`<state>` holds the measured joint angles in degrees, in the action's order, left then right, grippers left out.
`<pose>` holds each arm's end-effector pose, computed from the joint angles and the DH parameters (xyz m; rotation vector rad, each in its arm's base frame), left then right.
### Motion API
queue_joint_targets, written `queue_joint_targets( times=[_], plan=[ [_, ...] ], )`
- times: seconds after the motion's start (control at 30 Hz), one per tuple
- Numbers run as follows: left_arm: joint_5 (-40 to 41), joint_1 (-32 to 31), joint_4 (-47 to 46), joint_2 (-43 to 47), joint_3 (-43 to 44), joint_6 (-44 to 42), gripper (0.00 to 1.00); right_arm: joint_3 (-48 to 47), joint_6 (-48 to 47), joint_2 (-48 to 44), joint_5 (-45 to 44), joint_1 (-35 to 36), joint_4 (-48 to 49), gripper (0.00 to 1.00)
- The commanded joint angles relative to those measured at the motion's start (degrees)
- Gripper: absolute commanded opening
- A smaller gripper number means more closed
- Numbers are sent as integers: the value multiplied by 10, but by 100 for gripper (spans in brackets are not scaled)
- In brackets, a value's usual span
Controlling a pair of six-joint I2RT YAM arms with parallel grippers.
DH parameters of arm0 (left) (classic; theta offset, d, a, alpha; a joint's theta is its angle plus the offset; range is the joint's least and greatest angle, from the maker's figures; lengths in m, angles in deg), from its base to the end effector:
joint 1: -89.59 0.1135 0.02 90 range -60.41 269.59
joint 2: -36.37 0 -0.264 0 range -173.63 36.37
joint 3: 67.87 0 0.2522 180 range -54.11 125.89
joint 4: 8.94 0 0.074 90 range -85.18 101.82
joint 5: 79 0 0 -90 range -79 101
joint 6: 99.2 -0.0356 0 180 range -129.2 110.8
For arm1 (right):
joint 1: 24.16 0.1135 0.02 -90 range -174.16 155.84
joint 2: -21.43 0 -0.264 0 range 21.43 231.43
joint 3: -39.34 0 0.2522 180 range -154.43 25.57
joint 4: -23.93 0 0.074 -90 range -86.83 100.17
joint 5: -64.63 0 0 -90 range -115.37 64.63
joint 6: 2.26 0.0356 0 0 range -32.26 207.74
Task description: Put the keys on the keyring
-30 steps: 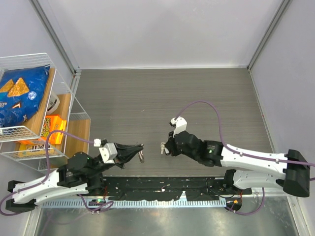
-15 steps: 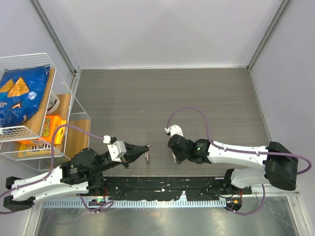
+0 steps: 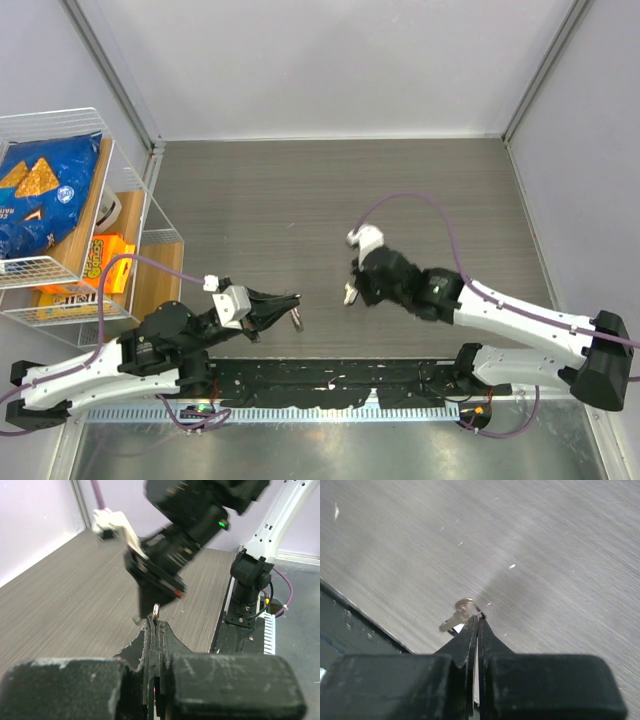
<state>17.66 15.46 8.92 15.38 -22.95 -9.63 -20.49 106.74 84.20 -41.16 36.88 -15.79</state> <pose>0.0348 -0.1074 0.3219 0.8517 1.2829 -0.9532 0.1202 0.1971 0.2619 -0.6977 2.2073 0.4059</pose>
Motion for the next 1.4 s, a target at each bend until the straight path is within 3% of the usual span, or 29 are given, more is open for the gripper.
queue_joint_targets(
  times=[0.0, 0.03, 0.07, 0.1, 0.13, 0.17, 0.2, 0.23, 0.27, 0.3, 0.33, 0.37, 0.4, 0.43, 0.47, 0.5, 0.53, 0.57, 0.6, 0.67, 0.7, 0.73, 0.87, 1.37],
  plan=[
    [-2, -1, -29, -4, 25, 1, 0, -9, -25, -11, 326, -110, 3, 6],
    [-2, -1, -23, -7, 28, 1, 0, -11, -34, -18, 340, -29, 67, 6],
    [6, -1, -19, -11, 31, 1, 0, -28, -61, -20, 14, 29, 32, 6],
    [6, -1, -15, -13, 34, 2, 0, -36, 1, 1, -163, 48, -58, 5],
    [6, -1, -21, -12, 31, 1, 0, -47, 50, 20, -337, 7, -175, 5],
    [-2, -1, -30, -12, 25, 1, 0, -64, 10, 38, -209, -104, -176, 5],
    [-4, -1, -37, -12, 22, 1, 0, -43, -23, 29, 116, -130, -73, 5],
    [-4, -1, -37, -13, 20, 1, 0, -1, -40, 10, 291, -101, -13, 6],
    [4, -1, -35, -18, 22, 1, 0, 1, -46, 0, 328, -61, 30, 6],
    [9, -1, -29, -20, 27, 1, 0, -24, -60, -7, 209, 20, -3, 6],
    [6, -1, -28, -22, 27, 1, 0, -25, -46, -4, -90, 31, -40, 6],
    [6, -1, -36, -22, 24, 1, 0, -19, 31, 20, -197, -27, -69, 5],
    [0, -1, -38, -21, 21, 1, 0, -27, 58, 31, -149, -96, -102, 6],
    [-1, -1, -52, -20, 18, 16, 0, -7, 20, 25, -2, -185, -63, 5],
    [-2, -1, -50, -23, 20, 16, 0, 17, 16, 15, 307, -150, 89, 6],
    [3, -1, -43, -26, 23, 16, 0, 22, -16, 3, 347, -86, 119, 6],
    [8, -1, -43, -26, 28, 13, 0, -10, -43, 1, 234, 21, 41, 6],
    [8, -1, -26, -26, 30, 14, 0, -48, -47, 11, -84, 55, 3, 6],
    [7, -1, -27, -25, 29, 14, 0, -50, -25, 25, -153, -7, -54, 6],
    [2, -1, -37, -20, 25, 15, 0, -57, -12, 48, 46, -112, -60, 5],
    [3, -1, -34, -19, 25, 15, 0, -28, -13, 25, 99, -109, -26, 5],
    [7, -1, -30, -19, 24, 16, 0, -13, -10, 13, 102, -89, 13, 6],
    [4, -1, -37, -19, 20, 15, 0, -12, -11, -18, 89, -87, 6, 6],
    [-40, -1, -66, -34, 26, 11, 0, -3, -75, -137, 352, -87, 52, 6]
  ],
)
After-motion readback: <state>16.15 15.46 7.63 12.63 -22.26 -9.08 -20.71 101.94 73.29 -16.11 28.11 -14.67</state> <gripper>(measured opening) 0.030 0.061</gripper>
